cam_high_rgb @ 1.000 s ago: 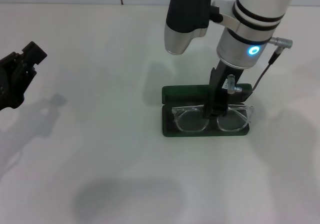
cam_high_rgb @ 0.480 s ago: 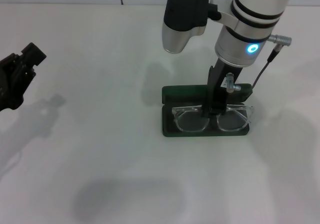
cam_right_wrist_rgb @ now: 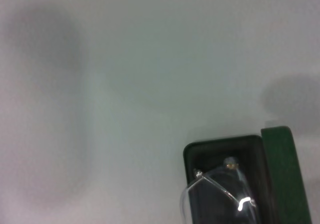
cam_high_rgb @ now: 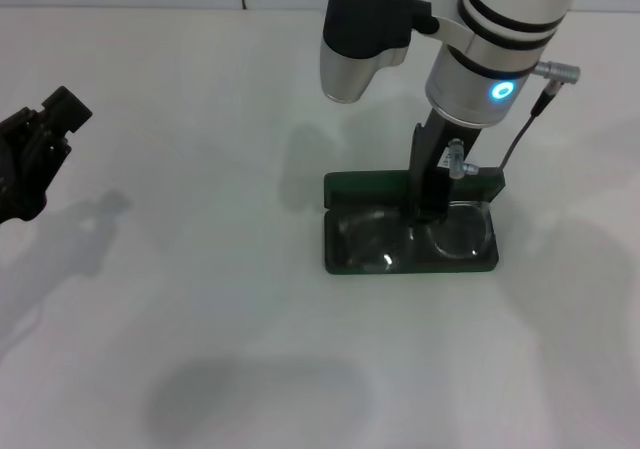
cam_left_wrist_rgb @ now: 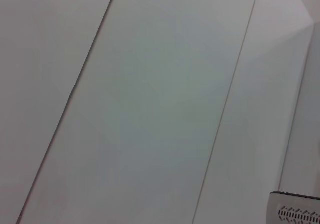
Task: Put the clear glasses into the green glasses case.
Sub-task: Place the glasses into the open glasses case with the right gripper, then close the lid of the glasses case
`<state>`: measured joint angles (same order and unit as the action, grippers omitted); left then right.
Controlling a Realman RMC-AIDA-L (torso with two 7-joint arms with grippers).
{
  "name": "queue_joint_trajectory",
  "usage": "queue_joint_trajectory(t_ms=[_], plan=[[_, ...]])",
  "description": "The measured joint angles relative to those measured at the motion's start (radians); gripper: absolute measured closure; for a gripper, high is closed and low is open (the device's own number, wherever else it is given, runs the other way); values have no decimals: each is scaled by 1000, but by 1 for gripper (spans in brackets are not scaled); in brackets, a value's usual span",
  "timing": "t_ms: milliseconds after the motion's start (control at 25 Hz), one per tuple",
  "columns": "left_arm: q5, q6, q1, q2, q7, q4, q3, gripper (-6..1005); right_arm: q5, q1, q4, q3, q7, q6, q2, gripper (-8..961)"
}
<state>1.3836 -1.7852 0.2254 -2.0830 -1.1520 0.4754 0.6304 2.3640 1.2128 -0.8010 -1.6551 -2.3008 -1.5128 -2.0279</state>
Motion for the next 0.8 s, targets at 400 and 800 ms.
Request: queue_joint_trajectory(t_ms=[400,800], plan=[[0,-1,0,2,3,0,-1,897,1,-71,-134,4,-16,-43,0,858],[4,-11,35,8,-16,8,21,894,-32,-406,-646,123,-13,-80,5,859]])
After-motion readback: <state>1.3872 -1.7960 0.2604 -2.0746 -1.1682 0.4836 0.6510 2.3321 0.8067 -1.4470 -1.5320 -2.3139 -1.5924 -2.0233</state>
